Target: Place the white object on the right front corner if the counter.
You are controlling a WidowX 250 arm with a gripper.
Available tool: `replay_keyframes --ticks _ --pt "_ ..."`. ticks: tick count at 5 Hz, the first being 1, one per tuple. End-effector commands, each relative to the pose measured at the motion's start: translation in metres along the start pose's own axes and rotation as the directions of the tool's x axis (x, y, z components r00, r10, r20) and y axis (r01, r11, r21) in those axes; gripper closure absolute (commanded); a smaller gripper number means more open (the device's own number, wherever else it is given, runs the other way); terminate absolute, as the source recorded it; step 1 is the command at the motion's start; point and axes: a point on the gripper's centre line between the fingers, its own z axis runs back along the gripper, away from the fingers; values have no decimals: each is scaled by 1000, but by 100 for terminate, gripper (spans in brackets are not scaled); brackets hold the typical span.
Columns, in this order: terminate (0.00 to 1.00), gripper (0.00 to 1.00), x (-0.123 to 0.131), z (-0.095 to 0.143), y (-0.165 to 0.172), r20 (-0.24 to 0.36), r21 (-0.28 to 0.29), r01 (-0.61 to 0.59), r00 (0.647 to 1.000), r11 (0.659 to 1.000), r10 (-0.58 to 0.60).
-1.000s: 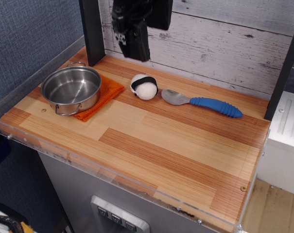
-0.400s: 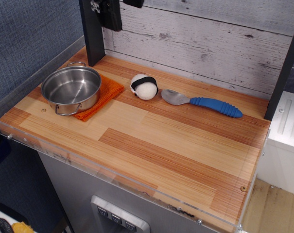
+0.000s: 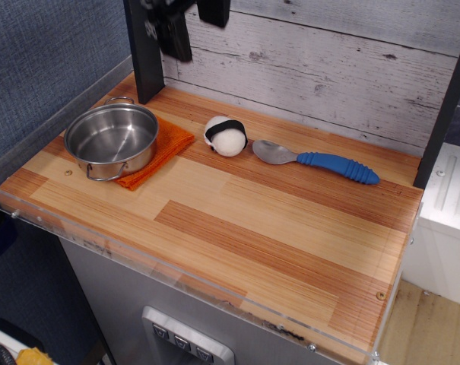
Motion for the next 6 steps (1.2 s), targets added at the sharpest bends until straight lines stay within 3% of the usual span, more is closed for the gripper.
replay_keyframes --ticks 1,4,6 --pt "0 0 -5 -32 -20 -7 -6 45 999 999 -45" --pt "0 0 -23 -91 -38 -42 84 112 993 990 -109" --pt "0 0 -20 -101 -17 -75 113 104 993 988 -96"
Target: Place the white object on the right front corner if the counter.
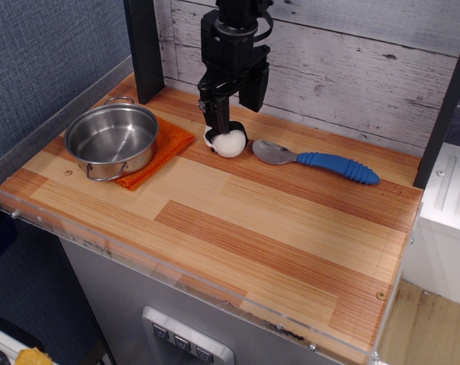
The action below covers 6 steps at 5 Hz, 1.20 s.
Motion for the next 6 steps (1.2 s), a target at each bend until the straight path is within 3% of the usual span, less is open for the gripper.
replay_keyframes --ticks 1,2,3,6 --pt "0 0 3 8 22 -7 7 0 1000 1000 0" --pt "0 0 1 8 24 -13 8 3 1000 1000 -2" --pt "0 100 -1 11 21 -17 -10 6 1000 1000 -6" --pt "0 100 6 23 20 2 -21 -45 999 999 46"
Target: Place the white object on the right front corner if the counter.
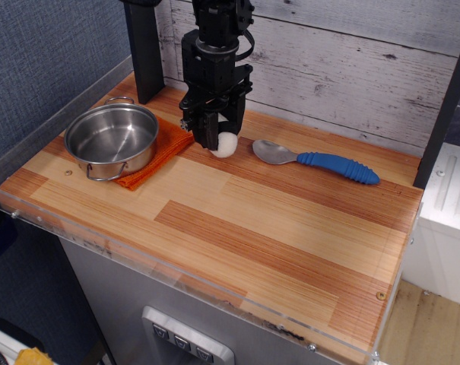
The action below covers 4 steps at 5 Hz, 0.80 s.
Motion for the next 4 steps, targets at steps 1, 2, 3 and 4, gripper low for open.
replay_keyframes --ticks 1,2,3,4 --pt "0 100 15 55 -13 46 -115 -50 997 992 55" --pt "0 100 10 80 -10 67 -161 -76 994 984 88" --pt "0 100 -7 101 2 54 -191 -52 997 980 63" --pt "0 100 -21 114 14 47 -201 14 999 979 -5"
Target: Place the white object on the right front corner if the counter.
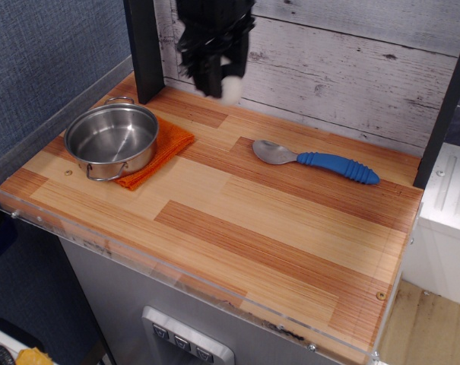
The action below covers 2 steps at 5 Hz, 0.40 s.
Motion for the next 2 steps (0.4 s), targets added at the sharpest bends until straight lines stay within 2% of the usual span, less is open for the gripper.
replay_keyframes --ticks 1,2 --pt "0 100 -21 39 14 -9 -86 160 987 983 -161" --pt "0 100 -28 39 21 -15 -109 288 957 951 -291"
